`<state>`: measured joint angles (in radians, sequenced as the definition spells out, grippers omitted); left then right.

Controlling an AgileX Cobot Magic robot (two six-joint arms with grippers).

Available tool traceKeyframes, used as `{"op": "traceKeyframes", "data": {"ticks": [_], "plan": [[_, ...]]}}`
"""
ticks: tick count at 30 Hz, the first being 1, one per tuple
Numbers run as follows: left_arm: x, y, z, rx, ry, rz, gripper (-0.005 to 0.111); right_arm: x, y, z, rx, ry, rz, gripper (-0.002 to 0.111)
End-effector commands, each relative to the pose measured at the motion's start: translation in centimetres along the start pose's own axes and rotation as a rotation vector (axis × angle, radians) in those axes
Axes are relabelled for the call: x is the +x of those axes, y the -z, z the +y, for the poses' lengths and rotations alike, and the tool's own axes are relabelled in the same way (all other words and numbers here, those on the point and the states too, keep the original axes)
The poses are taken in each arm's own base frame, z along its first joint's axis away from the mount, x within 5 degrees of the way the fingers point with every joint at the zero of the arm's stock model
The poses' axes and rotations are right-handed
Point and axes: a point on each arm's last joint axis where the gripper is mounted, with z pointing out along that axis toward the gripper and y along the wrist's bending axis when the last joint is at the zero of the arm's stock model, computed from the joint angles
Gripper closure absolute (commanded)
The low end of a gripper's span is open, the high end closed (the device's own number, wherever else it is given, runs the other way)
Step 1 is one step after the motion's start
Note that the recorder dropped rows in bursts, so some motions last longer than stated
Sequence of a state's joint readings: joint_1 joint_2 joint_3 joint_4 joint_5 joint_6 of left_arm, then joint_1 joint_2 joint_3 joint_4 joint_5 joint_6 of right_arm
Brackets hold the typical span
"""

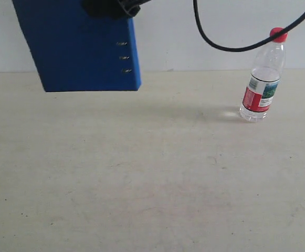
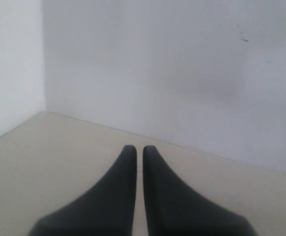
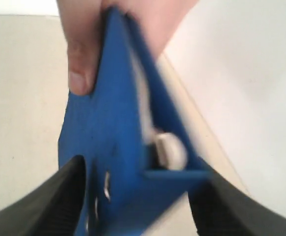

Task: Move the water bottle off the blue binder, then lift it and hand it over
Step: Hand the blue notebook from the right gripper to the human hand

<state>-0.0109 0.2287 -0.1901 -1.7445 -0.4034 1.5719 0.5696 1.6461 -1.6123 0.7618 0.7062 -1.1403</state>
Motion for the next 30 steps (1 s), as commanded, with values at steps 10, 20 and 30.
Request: {"op": "traceKeyframes", "data": {"ticks": [10, 20, 30], "plan": [[-0.7, 2.3, 3.0, -0.224, -0.014, -0.126, 0.102, -1.8, 16.3, 1.9, 0.487, -0.272, 0.308, 0.080], [-1.4, 2.8, 3.0, -0.228, -0.121, -0.150, 0.102, -2.6, 26.2, 8.1, 0.519, -0.415, -0.041, 0.108], [-1.8, 2.8, 2.2, -0.139, -0.163, -0.172, 0.102, 8.7, 25.3, 14.2, 0.522, -0.428, -0.141, 0.108]]}}
